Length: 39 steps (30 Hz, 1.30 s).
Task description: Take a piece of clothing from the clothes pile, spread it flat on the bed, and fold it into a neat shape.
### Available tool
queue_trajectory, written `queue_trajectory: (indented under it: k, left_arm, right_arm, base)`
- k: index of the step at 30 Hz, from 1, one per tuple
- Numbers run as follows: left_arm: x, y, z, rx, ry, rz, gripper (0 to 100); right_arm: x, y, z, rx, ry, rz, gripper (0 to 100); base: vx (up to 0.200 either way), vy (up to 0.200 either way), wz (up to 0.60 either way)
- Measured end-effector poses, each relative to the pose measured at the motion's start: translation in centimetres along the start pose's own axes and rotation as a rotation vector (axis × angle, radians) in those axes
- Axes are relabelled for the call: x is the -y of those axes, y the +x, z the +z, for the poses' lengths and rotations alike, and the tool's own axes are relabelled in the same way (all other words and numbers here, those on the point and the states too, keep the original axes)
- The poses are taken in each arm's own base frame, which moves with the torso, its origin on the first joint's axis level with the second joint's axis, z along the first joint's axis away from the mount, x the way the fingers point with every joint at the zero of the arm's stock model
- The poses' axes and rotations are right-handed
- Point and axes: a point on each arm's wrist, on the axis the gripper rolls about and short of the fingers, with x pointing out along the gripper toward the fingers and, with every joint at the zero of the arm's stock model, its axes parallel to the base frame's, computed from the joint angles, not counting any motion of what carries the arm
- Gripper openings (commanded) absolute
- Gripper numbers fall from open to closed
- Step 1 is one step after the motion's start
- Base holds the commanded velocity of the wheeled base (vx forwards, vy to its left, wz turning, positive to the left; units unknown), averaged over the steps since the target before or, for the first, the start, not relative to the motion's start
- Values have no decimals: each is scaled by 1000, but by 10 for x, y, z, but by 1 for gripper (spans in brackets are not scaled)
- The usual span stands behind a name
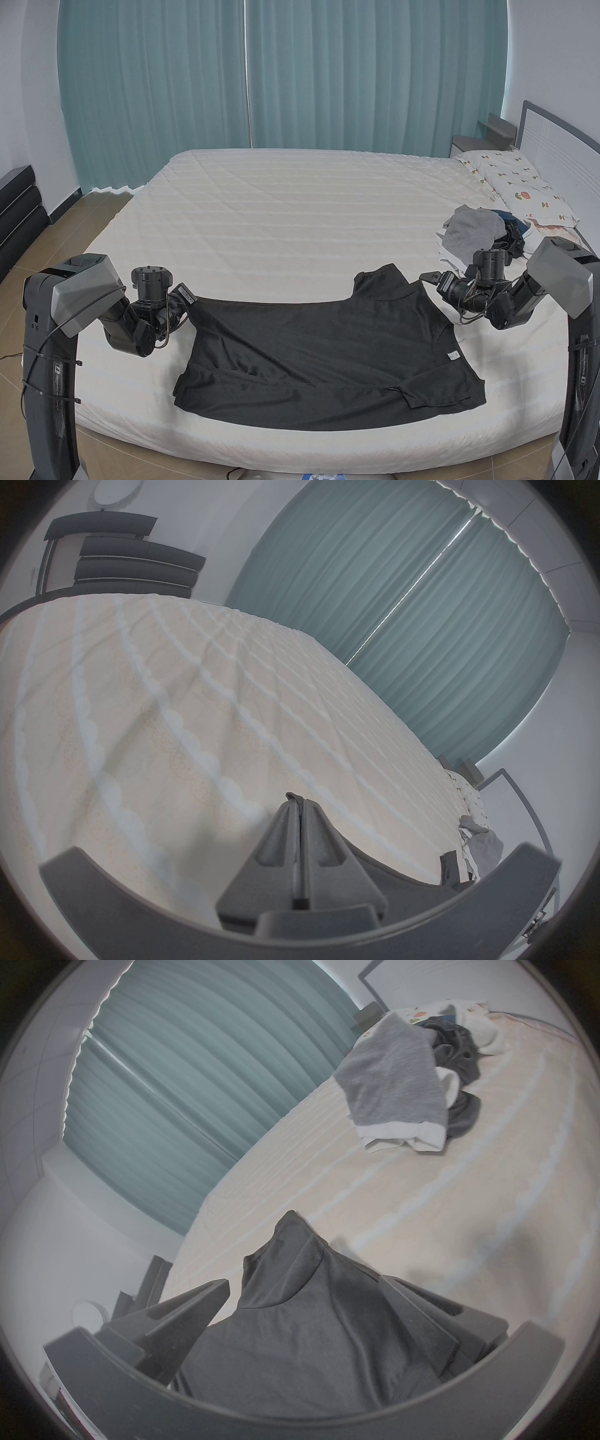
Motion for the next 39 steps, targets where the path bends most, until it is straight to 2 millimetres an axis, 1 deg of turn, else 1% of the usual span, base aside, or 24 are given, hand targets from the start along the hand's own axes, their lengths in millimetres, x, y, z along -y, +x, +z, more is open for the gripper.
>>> queue_trajectory:
  k: [8,14,15,20,26,32,39]
  left_arm:
    - [0,-4,0,-6,-4,3,0]
    - [-1,-5,0,-8,-6,6,0]
    - [-1,-5,-1,-8,-6,6,0]
    - [0,-5,0,-8,-6,5,0]
    - [1,-5,1,-4,-6,2,0]
    - [2,-5,3,1,-7,-4,0]
    - [11,-8,15,34,-13,-32,0]
  right_arm:
    - [-6,42,4,1,-61,-21,100]
    - [-8,65,6,-5,-78,-54,100]
    - [-6,68,5,-7,-79,-59,0]
    - [-1,77,1,-6,-92,-63,0]
    - [6,77,6,22,-79,-85,0]
    - [9,67,14,54,-68,-92,0]
    - [3,50,25,170,-65,-16,0]
  base:
    - [0,0,0]
    - [0,0,0]
    - [0,0,0]
    - [0,0,0]
    - [0,0,0]
    - [0,0,0]
    - [0,0,0]
